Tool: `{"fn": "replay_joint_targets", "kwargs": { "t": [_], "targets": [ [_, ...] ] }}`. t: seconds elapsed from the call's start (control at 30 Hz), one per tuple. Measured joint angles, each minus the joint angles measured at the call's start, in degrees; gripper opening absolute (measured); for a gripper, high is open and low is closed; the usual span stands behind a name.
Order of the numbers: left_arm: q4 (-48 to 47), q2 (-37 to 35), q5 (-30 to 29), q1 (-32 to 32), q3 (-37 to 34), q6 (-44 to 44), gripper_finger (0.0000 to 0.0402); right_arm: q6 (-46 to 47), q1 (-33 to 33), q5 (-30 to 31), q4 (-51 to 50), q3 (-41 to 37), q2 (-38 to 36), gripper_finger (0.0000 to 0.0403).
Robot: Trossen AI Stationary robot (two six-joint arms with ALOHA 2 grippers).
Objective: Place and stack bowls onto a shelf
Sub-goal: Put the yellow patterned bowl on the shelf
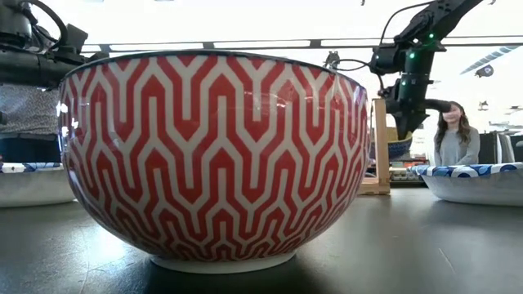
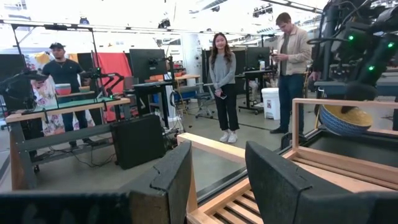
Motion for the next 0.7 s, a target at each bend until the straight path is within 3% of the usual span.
{"fn": "replay_joint_targets", "kwargs": {
  "t": [0.47,0.7],
  "targets": [
    [-0.02,0.0,0.0,0.01,-0.02,0.0,0.0134,5.99,0.0,10.72,10.13,0.66,-0.27,0.0013],
    [-0.02,0.0,0.0,0.02,0.0,0.0,0.0134,7.17,0.18,17.79,14.3,5.4,-1.12,0.0013]
  ]
}}
